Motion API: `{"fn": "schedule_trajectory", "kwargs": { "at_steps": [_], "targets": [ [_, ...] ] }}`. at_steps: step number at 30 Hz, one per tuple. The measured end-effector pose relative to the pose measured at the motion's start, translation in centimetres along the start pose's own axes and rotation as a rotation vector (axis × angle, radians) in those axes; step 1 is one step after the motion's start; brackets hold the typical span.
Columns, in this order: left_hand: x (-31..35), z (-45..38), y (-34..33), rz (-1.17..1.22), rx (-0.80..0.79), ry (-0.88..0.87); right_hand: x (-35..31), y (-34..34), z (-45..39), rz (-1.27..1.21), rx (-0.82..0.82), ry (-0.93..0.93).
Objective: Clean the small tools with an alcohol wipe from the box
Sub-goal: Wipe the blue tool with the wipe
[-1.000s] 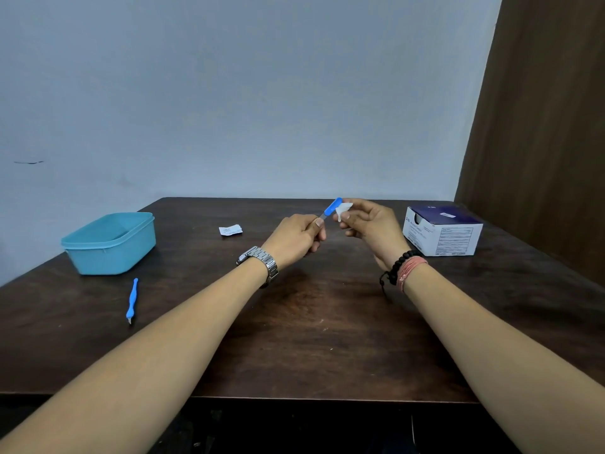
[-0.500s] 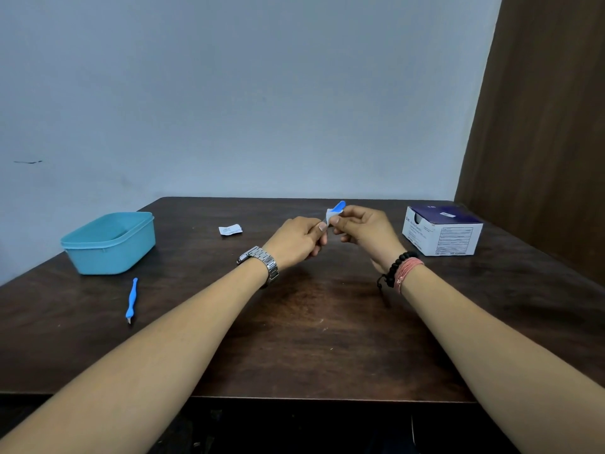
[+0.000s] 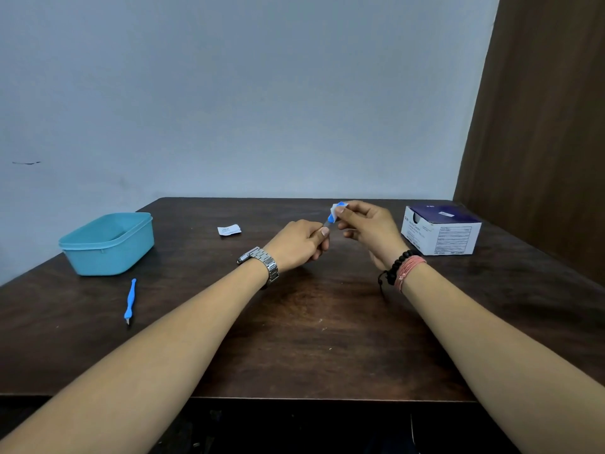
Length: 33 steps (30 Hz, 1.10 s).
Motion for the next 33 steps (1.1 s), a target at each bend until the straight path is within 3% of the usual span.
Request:
{"fn": "schedule_trajectory", "kwargs": {
  "at_steps": [11, 19, 25, 33],
  "targets": [
    [-0.8, -0.2, 0.2, -0.017, 0.039, -0.019, 0.3, 0.2, 0.1, 0.103, 0.010, -0.040],
    [-0.9, -0.5, 1.2, 0.241, 0.246, 0.024, -0.1, 0.6, -0.1, -0.002, 0.118, 0.007],
    [-1.7, -0.5, 2.3, 0.553, 0.437, 0.095, 0.1, 0.1, 0.2, 0.199, 0.038, 0.024],
    [-1.6, -0.4, 2.1, 0.821, 0.412, 0.084, 0.1, -0.6, 0.9, 0.376, -0.082, 0.079]
  ]
}}
Point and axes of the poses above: each hand's wrist, its own z-axis away from the middle knuckle, its own y-axis out of the back of the hand, x = y × z, the point moved 2 cm from there along -z, towards the middle knuckle
